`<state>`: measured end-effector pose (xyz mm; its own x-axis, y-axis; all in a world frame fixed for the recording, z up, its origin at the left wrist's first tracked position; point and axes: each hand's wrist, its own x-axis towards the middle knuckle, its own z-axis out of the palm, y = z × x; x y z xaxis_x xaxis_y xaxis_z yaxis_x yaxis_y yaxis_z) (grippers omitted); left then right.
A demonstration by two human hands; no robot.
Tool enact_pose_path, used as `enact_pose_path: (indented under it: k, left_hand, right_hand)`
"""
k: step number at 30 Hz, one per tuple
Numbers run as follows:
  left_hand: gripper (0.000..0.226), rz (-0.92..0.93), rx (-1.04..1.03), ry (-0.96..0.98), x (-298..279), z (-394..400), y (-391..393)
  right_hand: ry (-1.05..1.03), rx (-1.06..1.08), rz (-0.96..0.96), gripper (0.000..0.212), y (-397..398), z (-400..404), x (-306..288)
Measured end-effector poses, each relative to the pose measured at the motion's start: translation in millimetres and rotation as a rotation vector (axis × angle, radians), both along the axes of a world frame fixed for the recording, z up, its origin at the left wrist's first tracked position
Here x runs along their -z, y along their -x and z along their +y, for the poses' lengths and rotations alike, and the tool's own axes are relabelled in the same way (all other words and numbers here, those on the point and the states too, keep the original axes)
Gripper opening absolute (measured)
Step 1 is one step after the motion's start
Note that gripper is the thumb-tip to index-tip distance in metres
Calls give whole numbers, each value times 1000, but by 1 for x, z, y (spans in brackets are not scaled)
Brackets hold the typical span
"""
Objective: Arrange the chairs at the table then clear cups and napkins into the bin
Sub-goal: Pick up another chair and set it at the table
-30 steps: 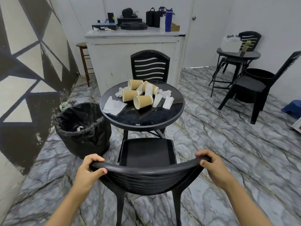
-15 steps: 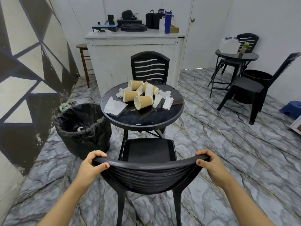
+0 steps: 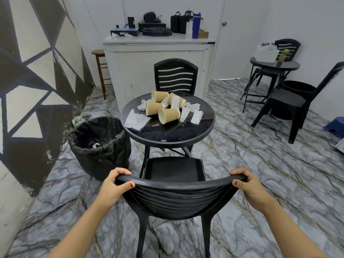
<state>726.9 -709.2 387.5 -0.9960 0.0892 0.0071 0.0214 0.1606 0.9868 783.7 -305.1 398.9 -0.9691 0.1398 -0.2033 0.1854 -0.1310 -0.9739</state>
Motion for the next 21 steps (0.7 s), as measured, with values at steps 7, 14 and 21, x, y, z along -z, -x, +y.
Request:
enact_pose_path:
  k: [7, 14, 21]
  left_hand:
    - [50, -33, 23, 64, -9, 0, -1]
    - [56, -123, 153, 243, -21, -10, 3]
    - [31, -281, 67, 238, -30, -32, 41]
  right_hand:
    - [-206, -135, -277, 30, 35, 18, -20]
    - [-1066, -813, -421, 10, 128, -58, -37]
    - [-1243, -1067, -171, 39, 193, -207, -30]
